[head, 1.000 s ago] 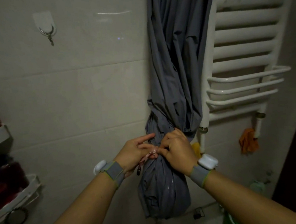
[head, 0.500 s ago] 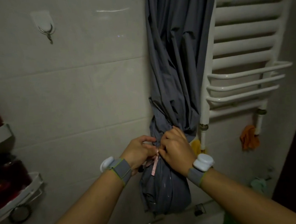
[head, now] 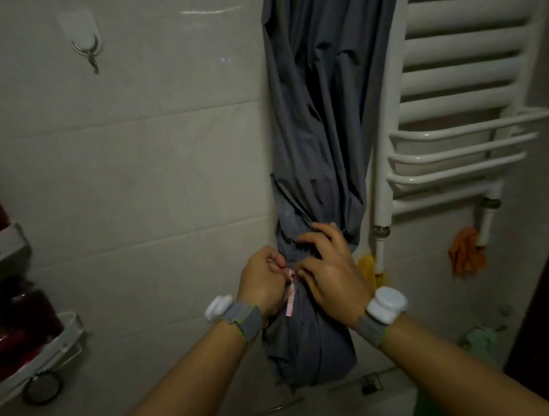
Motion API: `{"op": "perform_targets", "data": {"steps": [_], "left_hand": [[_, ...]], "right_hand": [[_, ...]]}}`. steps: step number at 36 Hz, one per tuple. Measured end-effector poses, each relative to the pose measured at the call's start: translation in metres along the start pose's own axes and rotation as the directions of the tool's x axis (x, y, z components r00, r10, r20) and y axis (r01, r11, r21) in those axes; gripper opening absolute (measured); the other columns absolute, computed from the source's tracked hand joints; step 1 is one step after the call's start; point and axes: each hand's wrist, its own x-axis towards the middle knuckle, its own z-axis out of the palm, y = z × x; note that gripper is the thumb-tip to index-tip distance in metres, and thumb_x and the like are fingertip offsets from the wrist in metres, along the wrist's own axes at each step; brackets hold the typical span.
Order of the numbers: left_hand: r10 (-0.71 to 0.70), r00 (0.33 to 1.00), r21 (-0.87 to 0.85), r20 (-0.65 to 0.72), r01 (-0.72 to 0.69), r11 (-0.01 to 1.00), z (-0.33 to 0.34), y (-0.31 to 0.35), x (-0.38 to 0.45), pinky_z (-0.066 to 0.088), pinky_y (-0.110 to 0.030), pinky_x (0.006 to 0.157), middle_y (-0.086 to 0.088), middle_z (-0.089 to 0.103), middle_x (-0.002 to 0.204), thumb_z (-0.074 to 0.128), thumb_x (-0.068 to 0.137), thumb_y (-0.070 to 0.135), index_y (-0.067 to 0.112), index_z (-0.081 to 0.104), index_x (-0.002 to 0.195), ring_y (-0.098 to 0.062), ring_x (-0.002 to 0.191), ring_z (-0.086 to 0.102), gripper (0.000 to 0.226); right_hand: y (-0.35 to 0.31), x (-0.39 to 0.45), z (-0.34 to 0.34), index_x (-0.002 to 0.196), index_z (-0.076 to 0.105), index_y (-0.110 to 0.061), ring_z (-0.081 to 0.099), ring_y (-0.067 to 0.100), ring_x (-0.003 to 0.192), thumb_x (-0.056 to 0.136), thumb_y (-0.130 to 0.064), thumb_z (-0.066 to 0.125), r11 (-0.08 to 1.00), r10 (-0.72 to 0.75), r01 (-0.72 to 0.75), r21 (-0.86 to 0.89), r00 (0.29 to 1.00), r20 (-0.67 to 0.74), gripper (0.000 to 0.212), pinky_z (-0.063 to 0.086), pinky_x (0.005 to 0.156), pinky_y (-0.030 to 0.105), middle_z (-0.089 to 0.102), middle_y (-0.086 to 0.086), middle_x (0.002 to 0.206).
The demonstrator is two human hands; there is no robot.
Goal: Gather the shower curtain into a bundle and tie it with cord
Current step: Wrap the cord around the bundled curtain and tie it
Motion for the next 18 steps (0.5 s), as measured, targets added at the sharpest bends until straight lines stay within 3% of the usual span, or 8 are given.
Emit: {"op": "perform_targets", "data": {"steps": [2,5,7,9,12,15,18], "left_hand": [[-0.005,1.0,0.023,-0.012,0.005,1.0,0.001,-0.004,0.001,0.04,-0.022,0.049,0.008,0.051,0.048,0.065,0.079,-0.003,0.019,0.051,0.069,-0.008,0.046,0.045,0.028],[-0.019,1.0,0.01,-0.024,0.02,1.0,0.007,-0.004,0.0,0.04,-0.026,0.054,0.009,0.05,0.044,0.066,0.079,-0.002,0.019,0.051,0.068,-0.014,0.049,0.046,0.027],[-0.011,0.999,0.019,-0.03,0.012,1.0,0.011,0.0,-0.002,0.039,-0.025,0.052,0.006,0.05,0.049,0.065,0.079,-0.002,0.019,0.051,0.069,-0.015,0.052,0.048,0.027],[-0.012,1.0,-0.002,-0.017,0.012,1.0,0.015,0.002,-0.001,0.044,-0.028,0.054,0.001,0.053,0.053,0.066,0.077,-0.001,0.02,0.051,0.068,-0.018,0.055,0.051,0.027],[-0.011,1.0,-0.047,0.024,0.012,0.999,0.02,0.006,-0.002,0.045,-0.034,0.054,0.002,0.051,0.05,0.067,0.072,0.005,0.025,0.05,0.063,-0.018,0.053,0.049,0.028],[0.037,0.997,-0.009,0.06,-0.036,0.999,0.026,0.009,-0.001,0.041,-0.032,0.055,0.003,0.046,0.049,0.065,0.077,0.0,0.024,0.049,0.062,-0.018,0.053,0.044,0.032],[0.061,0.993,0.052,0.102,-0.067,0.996,0.02,0.008,0.002,0.04,-0.031,0.056,-0.001,0.048,0.053,0.06,0.079,-0.006,0.02,0.047,0.063,-0.019,0.055,0.044,0.033]], "right_hand": [[-0.016,-0.011,-0.007,0.073,0.071,-0.014,0.05,0.033,0.107,0.086,-0.026,0.064,0.993,0.118,-0.119,-0.013,0.991,-0.064,0.019,0.037,0.098,0.046,0.06,0.008,0.103],[-0.042,-0.027,-0.001,0.075,0.063,-0.024,0.047,0.024,0.087,0.082,-0.039,0.06,0.944,0.322,-0.318,-0.083,0.946,0.039,0.017,0.028,0.072,0.036,0.049,0.0,0.084],[-0.049,-0.031,0.009,0.074,0.056,-0.026,0.048,0.024,0.087,0.078,-0.04,0.058,0.889,0.457,-0.457,-0.025,0.885,0.091,0.015,0.023,0.07,0.033,0.047,-0.003,0.083],[-0.047,-0.03,0.013,0.075,0.051,-0.026,0.048,0.024,0.091,0.077,-0.04,0.054,0.832,0.55,-0.555,0.004,0.824,0.138,0.015,0.027,0.073,0.034,0.047,-0.002,0.086],[-0.041,-0.028,0.012,0.077,0.053,-0.022,0.053,0.028,0.091,0.075,-0.04,0.058,0.803,0.596,-0.586,-0.111,0.795,0.11,0.018,0.039,0.074,0.041,0.053,0.002,0.088],[-0.035,-0.029,0.005,0.078,0.053,-0.02,0.058,0.028,0.082,0.079,-0.035,0.063,0.824,0.565,-0.56,-0.086,0.822,0.067,0.018,0.044,0.067,0.039,0.055,0.004,0.086],[-0.027,-0.027,-0.002,0.077,0.055,-0.019,0.059,0.027,0.081,0.087,-0.032,0.061,0.827,0.549,-0.561,-0.005,0.808,0.215,0.017,0.042,0.062,0.033,0.061,0.006,0.086]]}}
